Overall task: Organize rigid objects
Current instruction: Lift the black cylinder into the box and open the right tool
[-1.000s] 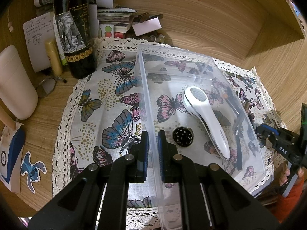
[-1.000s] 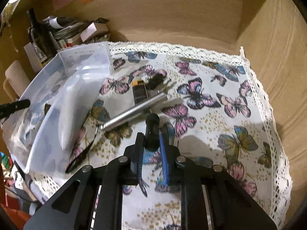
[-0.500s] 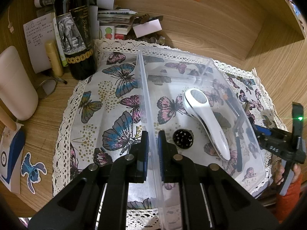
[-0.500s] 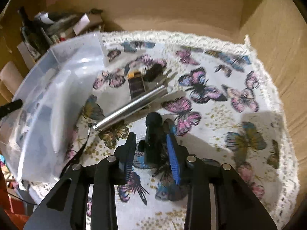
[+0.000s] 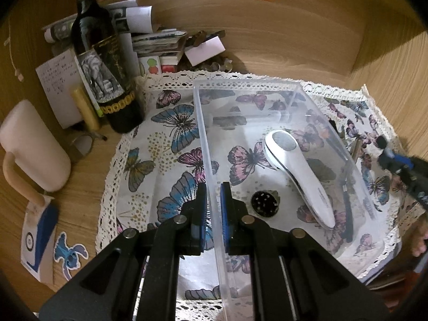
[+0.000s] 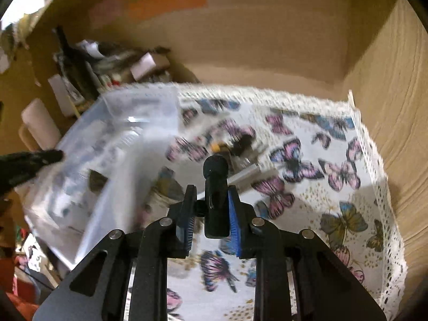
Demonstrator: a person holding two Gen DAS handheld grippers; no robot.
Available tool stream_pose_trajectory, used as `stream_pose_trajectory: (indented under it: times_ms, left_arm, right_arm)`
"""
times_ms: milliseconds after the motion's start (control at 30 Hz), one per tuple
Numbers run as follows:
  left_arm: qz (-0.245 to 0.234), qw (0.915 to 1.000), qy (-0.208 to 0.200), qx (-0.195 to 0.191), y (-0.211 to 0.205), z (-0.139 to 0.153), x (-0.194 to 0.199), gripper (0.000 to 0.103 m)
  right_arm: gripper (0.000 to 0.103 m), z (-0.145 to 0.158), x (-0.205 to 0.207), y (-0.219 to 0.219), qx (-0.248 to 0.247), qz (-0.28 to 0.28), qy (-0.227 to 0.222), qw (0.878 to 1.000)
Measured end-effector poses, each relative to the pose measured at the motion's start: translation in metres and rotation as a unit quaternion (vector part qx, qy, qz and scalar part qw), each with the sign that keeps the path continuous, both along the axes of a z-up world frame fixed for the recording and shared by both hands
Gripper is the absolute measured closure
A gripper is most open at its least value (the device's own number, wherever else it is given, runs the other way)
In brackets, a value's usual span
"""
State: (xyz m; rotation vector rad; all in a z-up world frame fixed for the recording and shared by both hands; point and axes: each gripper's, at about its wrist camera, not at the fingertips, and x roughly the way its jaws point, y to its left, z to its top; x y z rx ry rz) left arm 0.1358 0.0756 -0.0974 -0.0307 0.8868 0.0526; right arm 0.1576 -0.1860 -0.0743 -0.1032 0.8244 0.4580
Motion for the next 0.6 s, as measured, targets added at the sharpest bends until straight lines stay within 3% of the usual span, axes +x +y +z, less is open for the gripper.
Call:
stream_pose_trajectory:
  times_ms: [367,600]
  left_arm:
    - [0.005,0.9999,0.005,0.01,-0.001,-0.002,0.006,0.093]
    - [0.007,0.9999,0.005,0.006,-0.001,-0.003,0.006,0.093]
  right_arm:
    - [0.082,0.035,-0.02,0.03,0.053,0.061,-0.03,0.996]
    - [0.082,0.03,-0.026,0.065,0.046,0.122,-0.019,0.991]
